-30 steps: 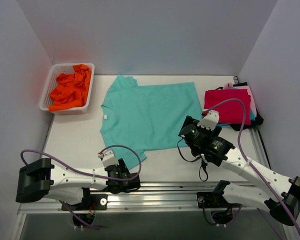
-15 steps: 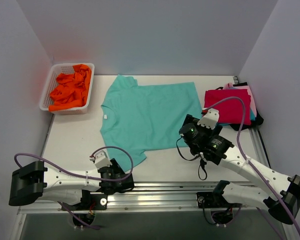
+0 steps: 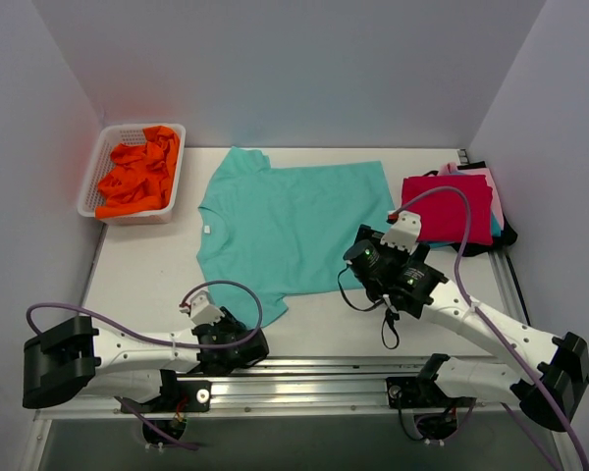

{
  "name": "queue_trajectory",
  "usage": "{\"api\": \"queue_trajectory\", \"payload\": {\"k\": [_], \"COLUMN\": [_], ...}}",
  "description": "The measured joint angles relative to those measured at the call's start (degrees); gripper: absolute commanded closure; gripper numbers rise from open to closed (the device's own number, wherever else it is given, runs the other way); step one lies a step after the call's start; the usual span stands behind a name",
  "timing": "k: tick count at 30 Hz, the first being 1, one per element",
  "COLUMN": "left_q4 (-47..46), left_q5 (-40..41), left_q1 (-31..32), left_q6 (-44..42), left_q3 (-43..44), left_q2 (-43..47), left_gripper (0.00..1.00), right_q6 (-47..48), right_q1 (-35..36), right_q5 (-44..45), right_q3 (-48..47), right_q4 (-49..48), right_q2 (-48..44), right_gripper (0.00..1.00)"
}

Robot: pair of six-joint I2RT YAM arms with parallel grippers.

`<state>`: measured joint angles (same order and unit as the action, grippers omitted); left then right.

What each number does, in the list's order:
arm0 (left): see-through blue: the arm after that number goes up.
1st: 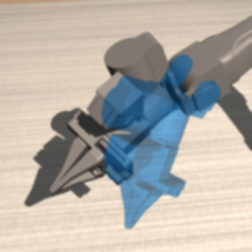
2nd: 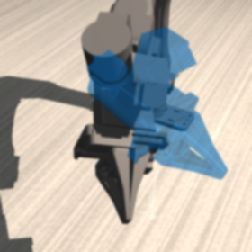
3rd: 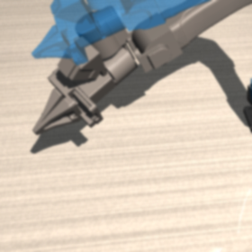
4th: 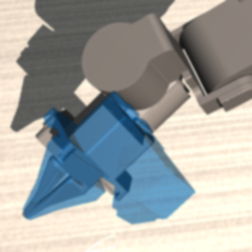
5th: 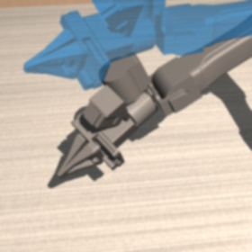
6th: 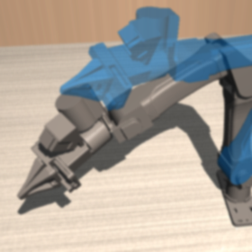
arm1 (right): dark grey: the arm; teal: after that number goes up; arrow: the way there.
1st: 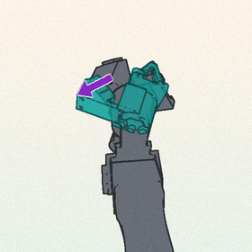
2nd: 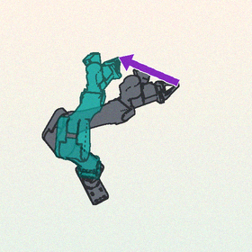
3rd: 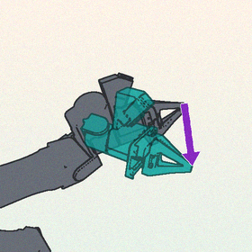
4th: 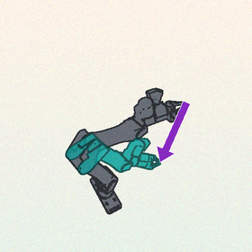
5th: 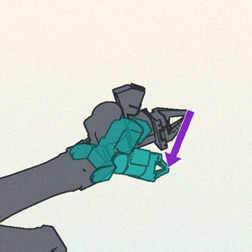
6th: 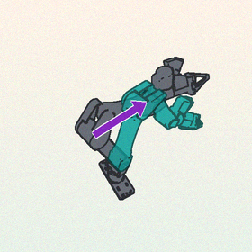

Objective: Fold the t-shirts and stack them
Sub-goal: Flatten out the tshirt, then grap the side of the flattened tshirt closest away from the robot with both arms

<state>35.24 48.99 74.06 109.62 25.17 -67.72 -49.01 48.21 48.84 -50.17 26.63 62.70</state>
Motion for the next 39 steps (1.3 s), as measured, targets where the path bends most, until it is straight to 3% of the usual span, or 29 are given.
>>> {"api": "queue_trajectory", "payload": {"k": [4, 5, 11, 23, 32, 39], "left_q4": [-2.40, -2.73, -0.59, 0.15, -4.85, -9.49], "left_q5": [-1.57, -1.84, -2.58, -2.73, -6.03, -10.16], "left_q1": [-0.55, -0.72, -1.40, -13.31, -24.04, -28.74], "left_q6": [-1.38, -1.53, -2.05, -15.13, -28.55, -34.95], "left_q3": [-0.59, -0.74, -0.87, -3.52, -5.75, -6.56], "left_q2": [-0.42, -0.33, 2.10, 14.82, 21.59, 20.65], "left_gripper": [0.97, 0.98, 0.98, 0.98, 0.98, 0.98], "right_q6": [-0.04, -0.04, 1.66, 5.07, 0.94, -1.25], "right_q1": [0.00, 0.00, -4.00, -35.63, -36.06, -36.06], "right_q5": [0.48, 0.59, -2.95, -25.27, -29.51, -30.42], "right_q3": [-0.72, -0.79, -0.39, 13.60, 16.48, 17.75], "right_q4": [0.07, 0.15, -1.84, -12.85, -16.44, -17.81], "right_q2": [0.09, 0.09, 0.44, 6.34, 7.74, 9.53], "right_gripper": [0.00, 0.00, 0.01, 0.06, 0.13, 0.24]}}
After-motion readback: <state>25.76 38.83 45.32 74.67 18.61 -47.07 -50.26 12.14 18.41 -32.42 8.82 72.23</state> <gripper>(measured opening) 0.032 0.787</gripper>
